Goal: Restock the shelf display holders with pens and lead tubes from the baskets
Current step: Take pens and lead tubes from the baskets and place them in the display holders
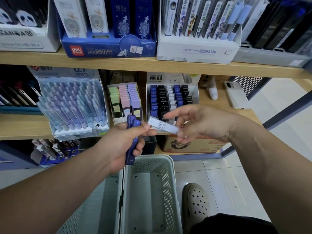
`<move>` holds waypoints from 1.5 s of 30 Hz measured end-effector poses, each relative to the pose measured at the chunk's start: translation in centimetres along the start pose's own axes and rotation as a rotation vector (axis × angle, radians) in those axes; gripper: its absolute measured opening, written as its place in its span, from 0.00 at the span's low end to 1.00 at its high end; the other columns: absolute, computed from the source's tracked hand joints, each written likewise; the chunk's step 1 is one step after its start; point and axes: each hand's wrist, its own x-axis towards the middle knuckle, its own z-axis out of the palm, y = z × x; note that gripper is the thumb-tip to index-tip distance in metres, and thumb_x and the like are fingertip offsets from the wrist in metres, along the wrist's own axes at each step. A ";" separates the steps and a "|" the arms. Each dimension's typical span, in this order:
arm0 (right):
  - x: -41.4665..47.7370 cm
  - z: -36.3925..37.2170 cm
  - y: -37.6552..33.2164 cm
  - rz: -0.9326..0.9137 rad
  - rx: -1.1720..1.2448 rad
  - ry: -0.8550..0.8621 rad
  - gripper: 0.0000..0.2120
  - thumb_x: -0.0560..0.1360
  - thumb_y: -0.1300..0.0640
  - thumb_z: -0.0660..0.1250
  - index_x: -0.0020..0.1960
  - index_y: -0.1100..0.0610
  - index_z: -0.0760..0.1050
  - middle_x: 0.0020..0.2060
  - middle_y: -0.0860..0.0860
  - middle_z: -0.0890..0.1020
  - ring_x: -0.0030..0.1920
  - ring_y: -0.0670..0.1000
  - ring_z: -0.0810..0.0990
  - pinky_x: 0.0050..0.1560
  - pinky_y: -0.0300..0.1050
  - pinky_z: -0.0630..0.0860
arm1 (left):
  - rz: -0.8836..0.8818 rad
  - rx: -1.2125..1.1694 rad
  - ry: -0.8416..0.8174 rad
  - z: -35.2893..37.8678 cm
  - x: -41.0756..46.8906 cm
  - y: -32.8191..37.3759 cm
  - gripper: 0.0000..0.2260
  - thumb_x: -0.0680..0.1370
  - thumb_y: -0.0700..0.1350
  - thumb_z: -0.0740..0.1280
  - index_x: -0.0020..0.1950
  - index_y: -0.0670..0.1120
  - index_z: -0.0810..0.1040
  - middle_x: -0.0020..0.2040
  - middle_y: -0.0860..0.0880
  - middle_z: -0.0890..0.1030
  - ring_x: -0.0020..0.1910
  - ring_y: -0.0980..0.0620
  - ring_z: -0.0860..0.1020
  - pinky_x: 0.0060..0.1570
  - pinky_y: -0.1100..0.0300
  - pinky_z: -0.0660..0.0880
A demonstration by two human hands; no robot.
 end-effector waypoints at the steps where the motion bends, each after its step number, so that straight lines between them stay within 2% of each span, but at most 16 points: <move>1: 0.0 0.6 -0.1 -0.015 -0.054 -0.043 0.34 0.72 0.76 0.70 0.71 0.50 0.73 0.42 0.55 0.80 0.43 0.57 0.85 0.45 0.48 0.84 | 0.016 0.013 -0.005 0.1 0.0 0.0 0.09 0.76 0.43 0.72 0.53 0.41 0.78 0.50 0.40 0.86 0.23 0.56 0.69 0.20 0.64 0.65; 3: 0.2 1.5 -0.4 -0.065 -0.163 -0.130 0.44 0.72 0.75 0.72 0.77 0.43 0.63 0.40 0.56 0.82 0.40 0.55 0.83 0.42 0.46 0.80 | 0.026 0.068 -0.008 0.3 -0.1 -0.2 0.11 0.77 0.43 0.72 0.56 0.40 0.78 0.50 0.39 0.86 0.23 0.55 0.69 0.20 0.64 0.65; 5: 0.5 2.2 -0.8 -0.101 -0.202 -0.201 0.49 0.72 0.73 0.73 0.80 0.40 0.55 0.40 0.59 0.83 0.38 0.54 0.81 0.39 0.46 0.78 | 0.015 0.105 -0.017 0.5 -0.1 -0.5 0.11 0.79 0.44 0.70 0.58 0.39 0.77 0.46 0.42 0.86 0.23 0.54 0.69 0.20 0.63 0.64; 7: 0.7 2.5 -0.9 -0.124 -0.200 -0.224 0.45 0.73 0.72 0.73 0.79 0.44 0.57 0.40 0.59 0.83 0.37 0.52 0.82 0.37 0.43 0.77 | -0.013 0.107 -0.034 0.8 -0.3 -0.7 0.10 0.80 0.43 0.69 0.58 0.40 0.77 0.41 0.44 0.85 0.23 0.54 0.68 0.20 0.64 0.64; 9: 0.6 2.3 -1.0 -0.125 -0.186 -0.199 0.38 0.74 0.71 0.73 0.74 0.47 0.62 0.40 0.58 0.84 0.37 0.52 0.84 0.36 0.43 0.79 | -0.066 0.090 -0.044 0.9 -0.4 -0.7 0.10 0.79 0.42 0.69 0.58 0.40 0.79 0.41 0.42 0.84 0.23 0.53 0.69 0.20 0.64 0.63; 12: -0.1 0.3 -0.7 -0.106 -0.084 -0.048 0.34 0.72 0.73 0.72 0.68 0.48 0.65 0.41 0.57 0.83 0.38 0.57 0.85 0.37 0.47 0.83 | -0.173 0.029 -0.059 0.4 -0.2 -0.4 0.13 0.74 0.41 0.69 0.57 0.38 0.80 0.42 0.40 0.83 0.24 0.53 0.70 0.21 0.64 0.65; 17: -0.1 -1.4 0.7 -0.125 -0.020 0.293 0.22 0.78 0.68 0.69 0.64 0.50 0.65 0.41 0.55 0.84 0.36 0.61 0.85 0.36 0.51 0.84 | -0.225 -0.048 -0.017 0.0 0.0 -0.3 0.14 0.79 0.38 0.60 0.60 0.35 0.79 0.38 0.40 0.82 0.27 0.51 0.75 0.23 0.61 0.72; 23: 0.4 -2.4 2.2 -0.187 -0.182 0.713 0.10 0.82 0.61 0.64 0.61 0.54 0.66 0.44 0.60 0.81 0.35 0.58 0.85 0.35 0.52 0.84 | -0.213 0.037 -0.019 0.1 0.0 -0.3 0.12 0.83 0.49 0.63 0.62 0.45 0.80 0.40 0.41 0.84 0.27 0.47 0.79 0.24 0.59 0.75; 26: 0.4 -2.8 2.7 -0.203 -0.323 0.753 0.09 0.82 0.60 0.65 0.59 0.53 0.68 0.44 0.59 0.82 0.38 0.56 0.85 0.41 0.59 0.84 | -0.213 0.098 -0.005 0.1 0.0 -0.6 0.13 0.83 0.52 0.63 0.61 0.46 0.79 0.38 0.42 0.83 0.23 0.50 0.73 0.21 0.64 0.67; 29: 0.4 -3.5 3.0 -0.188 -0.360 0.785 0.08 0.81 0.59 0.66 0.56 0.51 0.69 0.43 0.56 0.84 0.37 0.51 0.86 0.44 0.61 0.83 | -0.210 0.093 0.014 0.0 0.0 -0.6 0.13 0.82 0.49 0.62 0.61 0.42 0.77 0.36 0.41 0.82 0.22 0.50 0.70 0.20 0.65 0.63; 33: 0.3 -4.1 3.3 -0.202 -0.372 0.869 0.09 0.81 0.58 0.68 0.50 0.46 0.69 0.44 0.54 0.83 0.38 0.52 0.86 0.45 0.61 0.83 | -0.168 0.044 0.013 0.0 0.1 -0.5 0.10 0.82 0.46 0.62 0.57 0.42 0.78 0.38 0.41 0.83 0.23 0.50 0.71 0.20 0.63 0.66; 37: 0.7 -3.8 3.9 -0.253 -0.458 0.798 0.07 0.80 0.60 0.69 0.53 0.51 0.72 0.44 0.51 0.79 0.43 0.57 0.84 0.46 0.62 0.82 | -0.123 0.082 -0.007 -0.2 0.1 -0.6 0.12 0.82 0.51 0.64 0.57 0.47 0.82 0.39 0.44 0.83 0.25 0.50 0.75 0.24 0.61 0.72; 39: 0.7 -4.1 4.0 -0.249 -0.533 0.821 0.08 0.79 0.59 0.69 0.52 0.49 0.72 0.44 0.46 0.78 0.45 0.56 0.83 0.46 0.58 0.81 | -0.115 0.097 0.001 -0.2 0.1 -0.6 0.12 0.82 0.53 0.64 0.54 0.49 0.84 0.38 0.44 0.82 0.26 0.51 0.76 0.23 0.61 0.72; 41: 0.5 -4.8 4.2 -0.247 -0.612 0.896 0.09 0.79 0.59 0.70 0.50 0.48 0.71 0.43 0.44 0.78 0.45 0.55 0.82 0.42 0.49 0.77 | -0.112 0.101 0.005 -0.2 0.1 -0.5 0.12 0.83 0.52 0.63 0.54 0.49 0.84 0.37 0.44 0.82 0.26 0.50 0.75 0.23 0.61 0.70; 43: 0.4 -5.4 4.5 -0.236 -0.628 0.967 0.09 0.79 0.58 0.69 0.50 0.47 0.71 0.44 0.48 0.80 0.46 0.55 0.83 0.43 0.47 0.76 | -0.110 0.091 0.000 -0.2 0.0 -0.4 0.12 0.83 0.49 0.62 0.56 0.46 0.83 0.37 0.43 0.81 0.26 0.49 0.74 0.23 0.61 0.69; 45: 0.4 -5.7 4.8 -0.219 -0.612 0.987 0.07 0.79 0.57 0.68 0.51 0.47 0.71 0.46 0.51 0.82 0.47 0.56 0.83 0.48 0.52 0.79 | -0.107 0.082 -0.001 -0.3 0.0 -0.4 0.12 0.82 0.47 0.62 0.58 0.44 0.82 0.37 0.43 0.81 0.26 0.49 0.74 0.23 0.61 0.68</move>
